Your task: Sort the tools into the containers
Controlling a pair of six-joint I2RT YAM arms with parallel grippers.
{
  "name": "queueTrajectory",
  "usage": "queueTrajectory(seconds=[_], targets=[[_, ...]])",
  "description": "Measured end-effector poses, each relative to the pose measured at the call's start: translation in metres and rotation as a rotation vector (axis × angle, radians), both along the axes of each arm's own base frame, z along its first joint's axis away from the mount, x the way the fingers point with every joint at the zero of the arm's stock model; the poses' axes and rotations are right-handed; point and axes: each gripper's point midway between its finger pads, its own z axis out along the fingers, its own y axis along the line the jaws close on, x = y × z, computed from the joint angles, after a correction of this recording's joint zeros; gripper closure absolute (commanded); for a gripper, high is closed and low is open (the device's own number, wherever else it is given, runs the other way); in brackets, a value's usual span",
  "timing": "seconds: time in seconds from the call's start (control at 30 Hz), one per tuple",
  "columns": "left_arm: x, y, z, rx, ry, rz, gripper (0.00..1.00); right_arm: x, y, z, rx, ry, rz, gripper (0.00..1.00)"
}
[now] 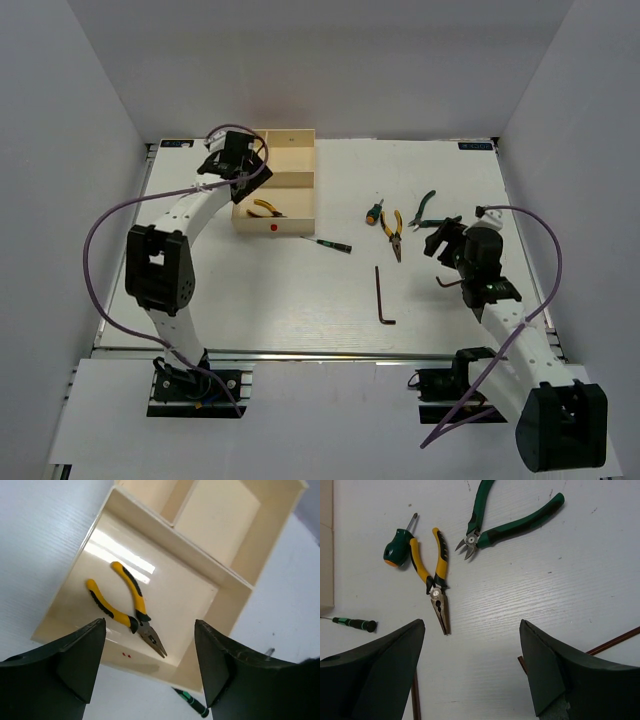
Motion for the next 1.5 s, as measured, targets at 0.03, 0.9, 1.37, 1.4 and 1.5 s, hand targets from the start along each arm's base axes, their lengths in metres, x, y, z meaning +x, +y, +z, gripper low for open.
queueTrajectory(seconds=[0.03,0.9,1.37,1.4,1.5], targets=[[-0.001,0.0,0.013,0.014,-0.025,-0.024,0.18,0.002,0.0,0.002,-0.003,0.008,-0.004,0.21],[-0.205,0.08,0.018,0.304,-0.043,-0.209,0.02,0.103,-0.025,-0.032,0.011,0.569,-0.468,0.44],[-0.204,0.083,0.026,0.318,-0.074,-0.192,0.02,0.11,-0.03,-0.081,0.052,0.726,-0.534,0.44],[-0.204,0.083,0.026,0.317,-0.075,-0.192,0.02,0.11,-0.03,-0.085,0.054,0.736,-0.534,0.44],[-0.204,0.083,0.027,0.317,-0.077,-0.192,0.02,0.112,-0.031,-0.094,0.065,0.758,-0.534,0.44]])
